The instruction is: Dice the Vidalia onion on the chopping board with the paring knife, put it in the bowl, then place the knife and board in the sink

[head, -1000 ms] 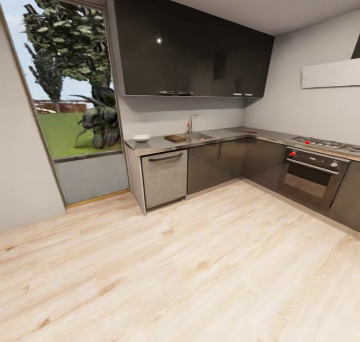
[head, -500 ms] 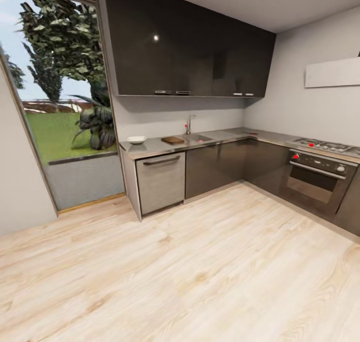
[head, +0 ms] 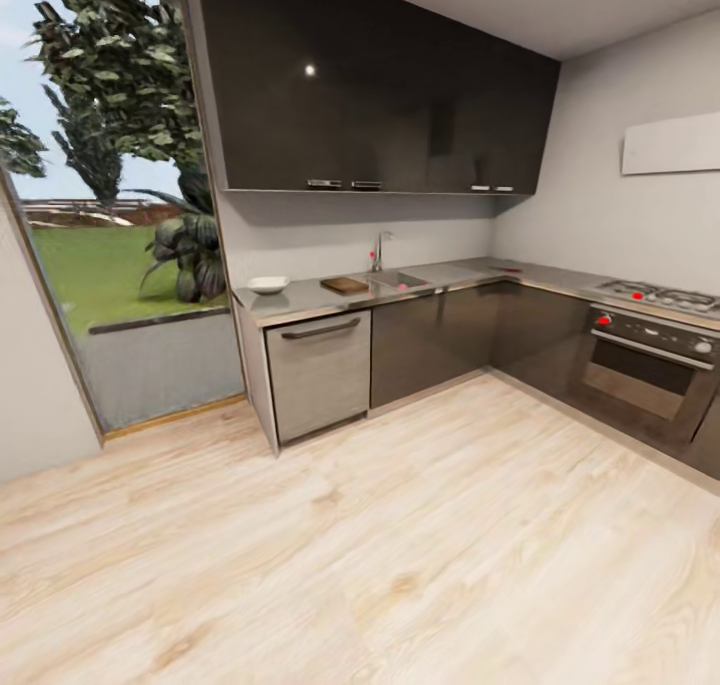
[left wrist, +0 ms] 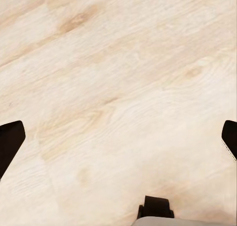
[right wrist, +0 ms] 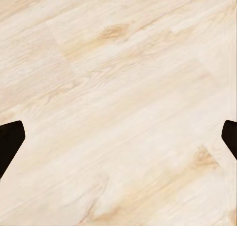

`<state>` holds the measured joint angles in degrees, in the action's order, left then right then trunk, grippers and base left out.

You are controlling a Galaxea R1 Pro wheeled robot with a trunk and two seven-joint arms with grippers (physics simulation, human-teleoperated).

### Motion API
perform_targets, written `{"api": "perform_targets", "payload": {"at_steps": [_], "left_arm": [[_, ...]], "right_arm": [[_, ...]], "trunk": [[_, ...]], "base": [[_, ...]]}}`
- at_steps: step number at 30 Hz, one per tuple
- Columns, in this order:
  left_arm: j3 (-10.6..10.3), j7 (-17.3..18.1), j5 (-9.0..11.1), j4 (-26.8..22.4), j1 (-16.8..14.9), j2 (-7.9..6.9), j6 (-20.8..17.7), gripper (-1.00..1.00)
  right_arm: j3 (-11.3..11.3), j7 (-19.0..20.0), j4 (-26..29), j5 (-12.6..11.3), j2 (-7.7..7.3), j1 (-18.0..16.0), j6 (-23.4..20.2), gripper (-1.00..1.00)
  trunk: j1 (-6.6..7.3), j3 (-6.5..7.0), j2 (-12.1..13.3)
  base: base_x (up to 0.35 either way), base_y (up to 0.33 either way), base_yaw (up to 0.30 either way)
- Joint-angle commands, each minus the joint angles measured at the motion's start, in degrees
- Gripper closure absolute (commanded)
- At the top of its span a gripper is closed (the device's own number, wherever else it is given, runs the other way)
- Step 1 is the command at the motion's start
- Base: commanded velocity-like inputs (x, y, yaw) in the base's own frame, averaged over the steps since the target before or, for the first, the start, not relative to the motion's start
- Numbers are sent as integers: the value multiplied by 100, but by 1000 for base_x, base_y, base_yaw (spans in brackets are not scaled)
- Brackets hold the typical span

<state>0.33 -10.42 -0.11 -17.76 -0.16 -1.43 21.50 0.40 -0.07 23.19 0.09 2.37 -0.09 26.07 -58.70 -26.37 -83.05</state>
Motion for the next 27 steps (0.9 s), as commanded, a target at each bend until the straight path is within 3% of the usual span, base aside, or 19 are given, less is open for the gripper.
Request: {"api": "perform_targets", "payload": {"at_steps": [1,17,27], "left_arm": [[0,-10,-3,0,-2,1,14,-100],[-7,-8,-15,0,-2,2,17,-100],[-9,-4,-12,0,-2,2,12,-100]], "right_arm": [[4,-1,1,0,0,0,13,-100],[4,3,1,0,0,0,13,-100],[4,2,1,0,0,0,13,-100]], "trunk": [[-3,-5,-2],[-3,-5,-2],[-3,-5,-2]], "base": [[309,0,0],[316,-3,0],[316,-106,0]]}}
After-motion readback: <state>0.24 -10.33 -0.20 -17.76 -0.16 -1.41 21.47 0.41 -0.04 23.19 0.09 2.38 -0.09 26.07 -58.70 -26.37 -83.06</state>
